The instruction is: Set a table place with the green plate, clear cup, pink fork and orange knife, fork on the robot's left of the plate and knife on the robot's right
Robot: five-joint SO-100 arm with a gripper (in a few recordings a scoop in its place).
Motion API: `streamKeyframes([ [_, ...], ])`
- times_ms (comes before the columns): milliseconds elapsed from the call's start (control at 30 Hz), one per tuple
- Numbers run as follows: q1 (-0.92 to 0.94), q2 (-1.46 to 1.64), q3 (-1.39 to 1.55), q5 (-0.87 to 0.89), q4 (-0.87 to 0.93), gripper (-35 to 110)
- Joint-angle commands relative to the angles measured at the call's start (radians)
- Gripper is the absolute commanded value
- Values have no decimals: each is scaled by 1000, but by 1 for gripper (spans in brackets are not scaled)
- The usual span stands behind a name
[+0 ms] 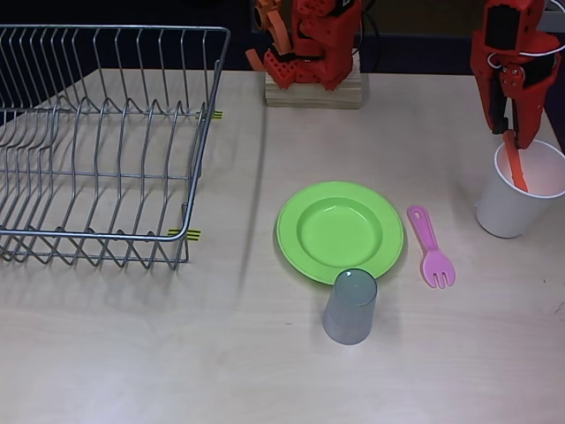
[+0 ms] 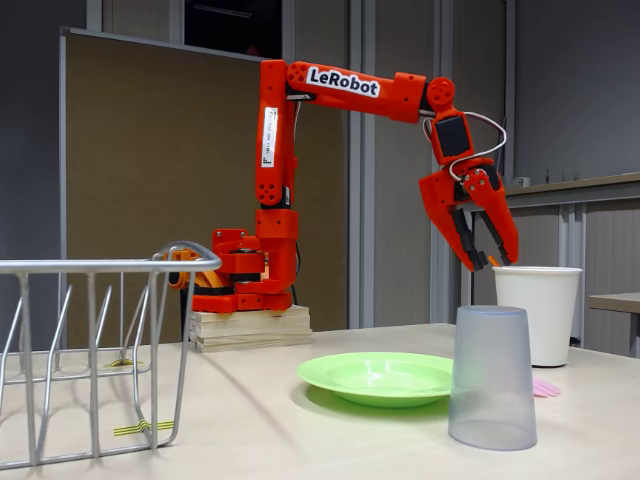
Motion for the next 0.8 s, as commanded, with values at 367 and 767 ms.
streamKeyframes([
  [367, 29, 29, 12, -51, -38, 2],
  [767, 67, 37, -167, -152, 67, 0],
])
